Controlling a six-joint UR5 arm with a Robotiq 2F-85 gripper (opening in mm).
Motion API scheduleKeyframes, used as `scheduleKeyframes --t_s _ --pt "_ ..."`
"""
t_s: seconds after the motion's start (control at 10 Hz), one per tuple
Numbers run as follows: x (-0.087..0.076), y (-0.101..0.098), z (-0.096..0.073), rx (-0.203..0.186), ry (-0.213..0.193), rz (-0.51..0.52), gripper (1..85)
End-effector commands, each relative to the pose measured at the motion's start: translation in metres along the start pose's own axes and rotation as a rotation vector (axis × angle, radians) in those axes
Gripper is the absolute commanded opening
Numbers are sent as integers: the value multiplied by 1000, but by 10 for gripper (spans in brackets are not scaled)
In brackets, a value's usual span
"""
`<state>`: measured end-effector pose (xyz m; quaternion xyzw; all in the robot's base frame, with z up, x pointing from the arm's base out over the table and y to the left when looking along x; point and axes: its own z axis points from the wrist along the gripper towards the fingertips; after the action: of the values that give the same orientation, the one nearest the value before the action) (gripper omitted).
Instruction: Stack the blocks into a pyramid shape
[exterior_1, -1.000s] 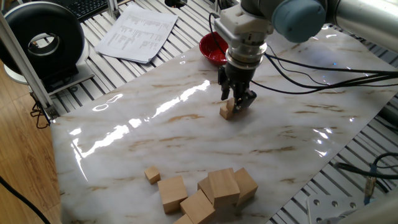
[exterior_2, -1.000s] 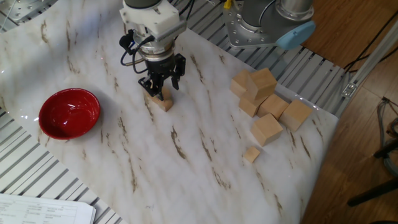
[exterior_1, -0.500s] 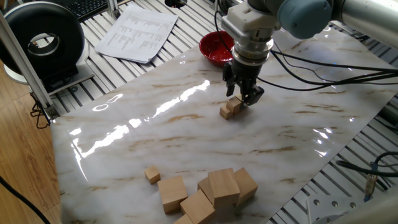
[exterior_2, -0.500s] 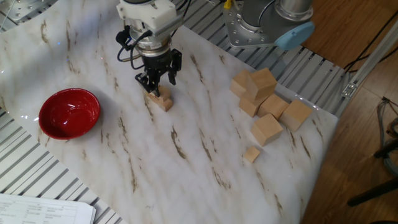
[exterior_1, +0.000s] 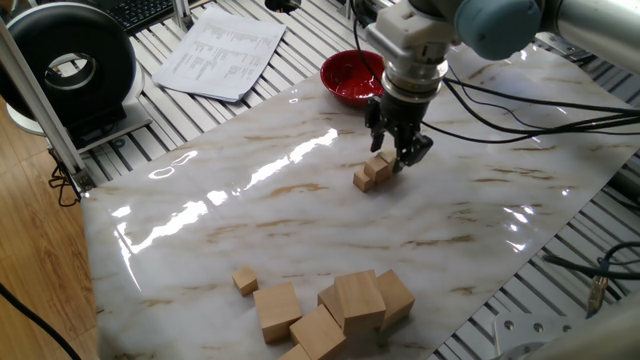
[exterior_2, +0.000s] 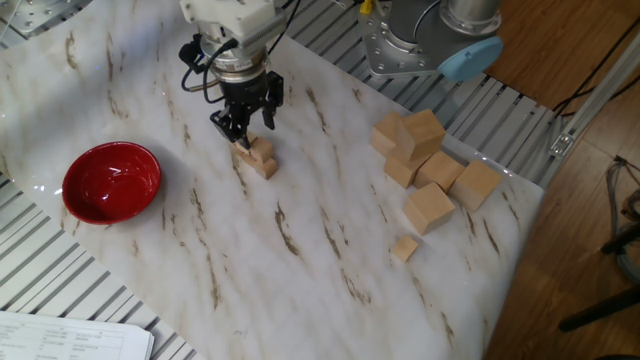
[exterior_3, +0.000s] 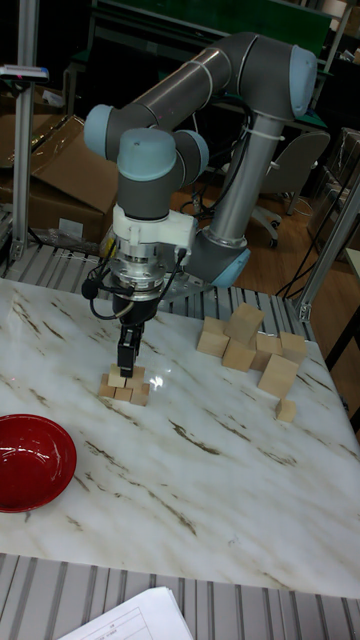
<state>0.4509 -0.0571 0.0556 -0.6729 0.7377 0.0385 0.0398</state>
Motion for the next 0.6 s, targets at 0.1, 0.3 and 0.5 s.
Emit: scheduleKeyframes --t_s 0.1,0.3,0.5 --pt "14 0 5 19 -13 -8 560" --pt "16 -1 6 22 -8 -12 557" --pt "16 -3 7 22 -11 -8 540"
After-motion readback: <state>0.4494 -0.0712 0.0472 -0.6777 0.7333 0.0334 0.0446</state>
